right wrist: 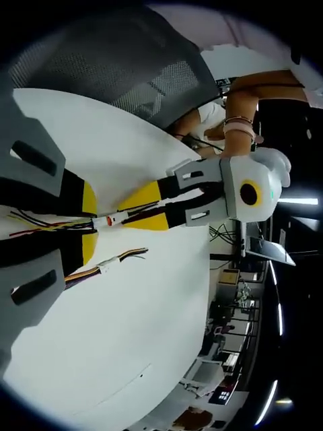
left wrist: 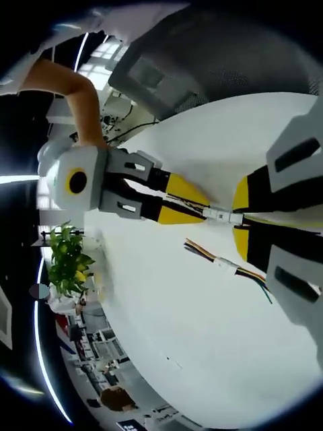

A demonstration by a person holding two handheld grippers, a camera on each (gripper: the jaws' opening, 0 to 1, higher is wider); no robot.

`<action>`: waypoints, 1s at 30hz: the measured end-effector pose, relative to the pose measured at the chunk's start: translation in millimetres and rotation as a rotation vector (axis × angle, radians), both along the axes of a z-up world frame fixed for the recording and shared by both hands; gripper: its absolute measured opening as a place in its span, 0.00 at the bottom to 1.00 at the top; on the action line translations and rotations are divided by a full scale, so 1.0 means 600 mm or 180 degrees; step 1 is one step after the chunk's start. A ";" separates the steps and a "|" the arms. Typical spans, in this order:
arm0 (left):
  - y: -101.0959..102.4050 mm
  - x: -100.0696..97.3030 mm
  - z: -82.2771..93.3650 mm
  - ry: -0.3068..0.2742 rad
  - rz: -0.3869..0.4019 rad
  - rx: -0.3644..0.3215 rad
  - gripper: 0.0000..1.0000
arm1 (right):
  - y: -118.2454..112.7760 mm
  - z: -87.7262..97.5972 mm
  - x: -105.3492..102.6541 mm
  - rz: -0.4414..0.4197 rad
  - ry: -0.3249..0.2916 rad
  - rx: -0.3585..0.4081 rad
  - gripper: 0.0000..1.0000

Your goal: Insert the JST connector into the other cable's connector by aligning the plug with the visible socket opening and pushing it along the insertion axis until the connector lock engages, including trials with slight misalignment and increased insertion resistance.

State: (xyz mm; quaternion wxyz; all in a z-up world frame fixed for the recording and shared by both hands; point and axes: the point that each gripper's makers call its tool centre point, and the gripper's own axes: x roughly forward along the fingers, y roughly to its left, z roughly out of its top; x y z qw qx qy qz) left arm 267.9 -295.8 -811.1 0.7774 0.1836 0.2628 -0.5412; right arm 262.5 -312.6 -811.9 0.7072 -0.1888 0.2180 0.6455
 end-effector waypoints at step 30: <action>-0.014 0.001 0.009 -0.0169 -0.0174 -0.0019 0.00 | 0.003 0.002 0.000 0.0095 -0.0041 0.0020 0.03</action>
